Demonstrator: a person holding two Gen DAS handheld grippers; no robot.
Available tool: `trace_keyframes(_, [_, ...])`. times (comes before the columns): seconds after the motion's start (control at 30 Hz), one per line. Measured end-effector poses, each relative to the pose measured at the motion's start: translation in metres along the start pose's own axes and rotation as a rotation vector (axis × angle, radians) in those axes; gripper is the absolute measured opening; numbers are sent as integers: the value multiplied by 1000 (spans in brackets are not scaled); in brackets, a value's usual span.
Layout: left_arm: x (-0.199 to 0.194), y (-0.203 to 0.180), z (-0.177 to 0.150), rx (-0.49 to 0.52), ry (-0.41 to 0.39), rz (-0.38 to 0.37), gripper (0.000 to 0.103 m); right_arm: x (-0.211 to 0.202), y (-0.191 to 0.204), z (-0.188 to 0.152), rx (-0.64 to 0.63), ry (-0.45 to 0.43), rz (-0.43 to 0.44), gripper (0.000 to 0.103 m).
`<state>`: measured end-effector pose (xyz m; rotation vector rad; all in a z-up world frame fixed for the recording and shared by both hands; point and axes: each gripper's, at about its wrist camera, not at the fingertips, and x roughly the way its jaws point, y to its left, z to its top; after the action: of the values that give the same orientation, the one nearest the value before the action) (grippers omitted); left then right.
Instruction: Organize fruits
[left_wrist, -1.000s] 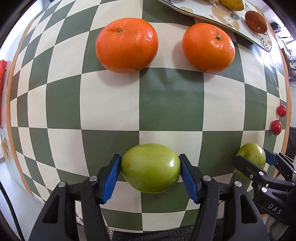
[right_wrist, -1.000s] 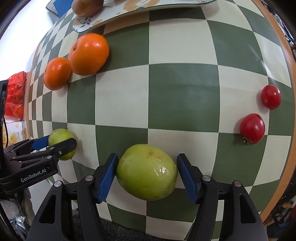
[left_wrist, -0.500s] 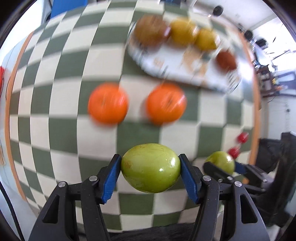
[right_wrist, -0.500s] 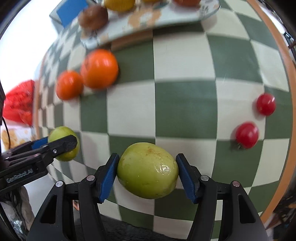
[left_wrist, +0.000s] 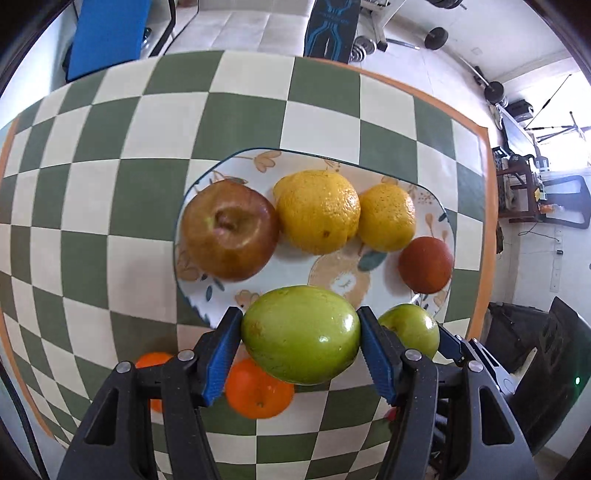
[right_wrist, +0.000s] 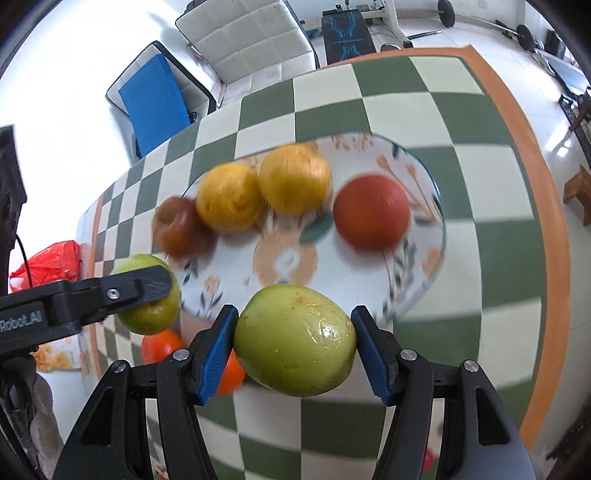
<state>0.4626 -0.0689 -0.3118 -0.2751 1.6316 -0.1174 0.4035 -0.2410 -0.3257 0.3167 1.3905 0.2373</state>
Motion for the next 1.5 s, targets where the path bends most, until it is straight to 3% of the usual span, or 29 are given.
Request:
trace_keyframes(0.17, [14,-5,3,27,22,21,61,17,-4,23,-34,16,-4,66])
trace_keyframes(0.4, [21,-6,1,43,28,50,62,40,-5,19,-25,47,17,67])
trace_keyframes(0.47, [16,-4,-1,45,4,60,63,38,-6,16,-22,46,23,77])
trace_keyframes(0.6, [0,1,-7,45,-54,68,91,25,-6,12,-25,29,-6,87])
trace_keyframes(0.73, [-11,6,-16,61,-108,135,98,11,-10,7,-9,18,-80,94])
trace_keyframes(1.03, [-28,20,-47,49,-186,204,99,-14,-5,-8,-21,-25,-253,98])
trace_keyframes(1.33, [-71,16,-92,86,-315,252,99,-61,10,-25,-51,-98,-288,98])
trace_keyframes(1.5, [-98,14,-120,96,-376,239,99,-92,17,-41,-59,-138,-296,98])
